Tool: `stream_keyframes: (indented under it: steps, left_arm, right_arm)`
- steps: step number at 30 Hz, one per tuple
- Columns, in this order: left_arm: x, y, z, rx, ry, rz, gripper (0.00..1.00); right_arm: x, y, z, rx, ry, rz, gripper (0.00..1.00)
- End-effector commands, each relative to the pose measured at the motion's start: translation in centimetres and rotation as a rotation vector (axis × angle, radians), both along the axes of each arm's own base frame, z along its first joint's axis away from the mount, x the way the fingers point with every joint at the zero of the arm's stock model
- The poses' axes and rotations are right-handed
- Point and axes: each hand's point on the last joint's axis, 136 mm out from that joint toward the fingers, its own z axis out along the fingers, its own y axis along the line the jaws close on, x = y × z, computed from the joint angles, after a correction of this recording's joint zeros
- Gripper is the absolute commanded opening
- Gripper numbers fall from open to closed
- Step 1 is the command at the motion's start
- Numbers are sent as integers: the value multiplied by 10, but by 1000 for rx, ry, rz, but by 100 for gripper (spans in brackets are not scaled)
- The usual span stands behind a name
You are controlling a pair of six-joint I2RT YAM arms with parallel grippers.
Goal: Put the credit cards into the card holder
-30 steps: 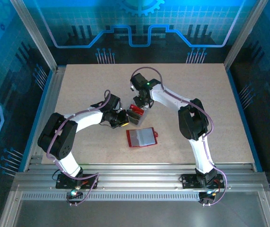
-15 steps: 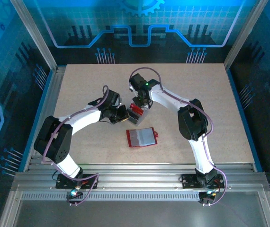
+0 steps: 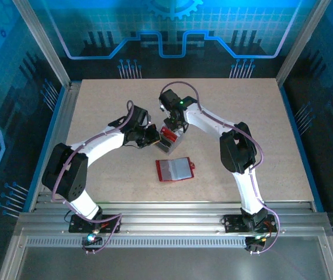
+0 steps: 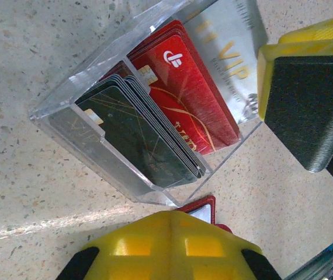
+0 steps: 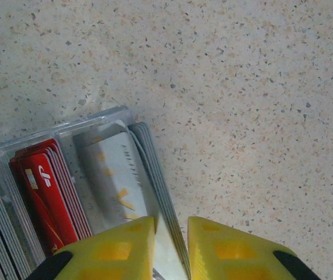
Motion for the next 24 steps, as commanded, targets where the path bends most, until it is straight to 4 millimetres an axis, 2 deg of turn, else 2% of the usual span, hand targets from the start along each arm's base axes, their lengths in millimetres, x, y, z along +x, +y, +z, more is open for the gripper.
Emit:
stream_keyframes:
  steps: [1, 7, 11, 14, 18, 24]
  left_arm:
    - [6, 0, 1, 0, 12, 8, 4]
    - [12, -6, 3, -22, 12, 7, 4]
    - [19, -10, 10, -74, 10, 18, 3]
    - [26, -13, 16, -86, 3, 19, 1]
    - [35, -16, 22, -107, 1, 30, 0]
    - [43, -19, 12, -124, 26, 51, 0]
  right_arm:
    - [-3, 3, 14, -11, -13, 20, 24]
    - [-3, 3, 13, -13, -5, 26, 19]
    - [-8, 10, 13, 23, 15, 46, 34]
    - [-7, 8, 10, 16, 21, 44, 37]
    - [-7, 7, 4, 3, 35, 47, 38]
    - [-8, 6, -5, 4, 55, 51, 34]
